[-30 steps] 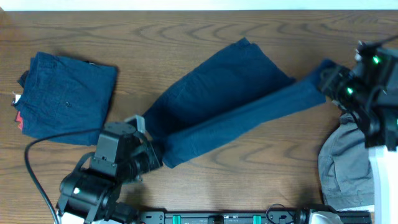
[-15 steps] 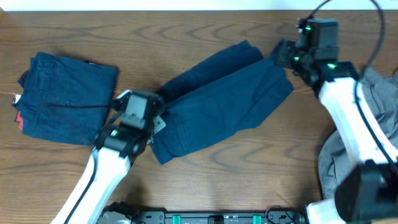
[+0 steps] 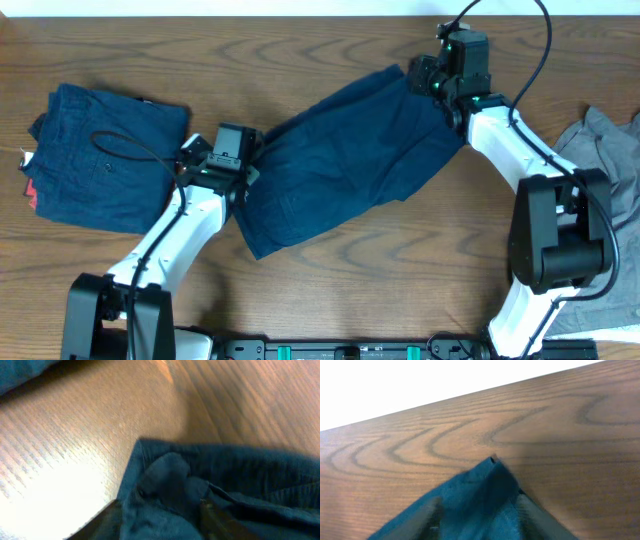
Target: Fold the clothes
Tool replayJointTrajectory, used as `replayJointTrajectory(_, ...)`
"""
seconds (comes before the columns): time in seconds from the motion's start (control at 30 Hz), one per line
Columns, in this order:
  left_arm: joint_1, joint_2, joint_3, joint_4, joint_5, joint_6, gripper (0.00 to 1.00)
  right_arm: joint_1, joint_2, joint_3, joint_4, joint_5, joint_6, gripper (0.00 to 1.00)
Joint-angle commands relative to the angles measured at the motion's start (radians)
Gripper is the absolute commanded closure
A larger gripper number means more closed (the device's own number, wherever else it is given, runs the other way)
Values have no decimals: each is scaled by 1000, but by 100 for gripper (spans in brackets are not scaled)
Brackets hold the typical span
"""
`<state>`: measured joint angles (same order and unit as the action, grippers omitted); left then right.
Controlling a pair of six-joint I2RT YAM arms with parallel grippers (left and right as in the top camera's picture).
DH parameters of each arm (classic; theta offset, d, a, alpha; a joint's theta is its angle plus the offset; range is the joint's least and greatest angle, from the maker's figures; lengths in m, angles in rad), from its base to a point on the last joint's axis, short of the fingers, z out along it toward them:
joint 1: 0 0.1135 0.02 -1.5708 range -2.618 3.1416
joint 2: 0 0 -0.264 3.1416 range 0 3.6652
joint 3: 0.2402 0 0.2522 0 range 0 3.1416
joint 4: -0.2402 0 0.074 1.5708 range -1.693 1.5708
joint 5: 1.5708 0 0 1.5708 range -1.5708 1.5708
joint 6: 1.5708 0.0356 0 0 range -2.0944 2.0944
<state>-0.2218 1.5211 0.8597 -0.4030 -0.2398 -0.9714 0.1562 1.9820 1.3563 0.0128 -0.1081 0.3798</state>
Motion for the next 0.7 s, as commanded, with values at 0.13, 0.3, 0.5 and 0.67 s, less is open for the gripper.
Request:
replayJointTrajectory(0.13, 99, -51, 2, -42, 138, 97, 37, -26, -8, 23, -195, -3, -18, 56)
replayJointTrajectory(0.3, 106, -54, -3, -157, 291, 122, 17, -37, 18, 20, -431, 3, -100, 68)
replayJointTrajectory(0.5, 106, -35, -55, -157, 388, 122, 2, -33, 93, 19, -627, 94, -130, 88)
replayJointTrajectory(0.67, 106, -4, -95, -125, 415, 123, 1, -61, 96, 19, -794, 232, -42, 99)
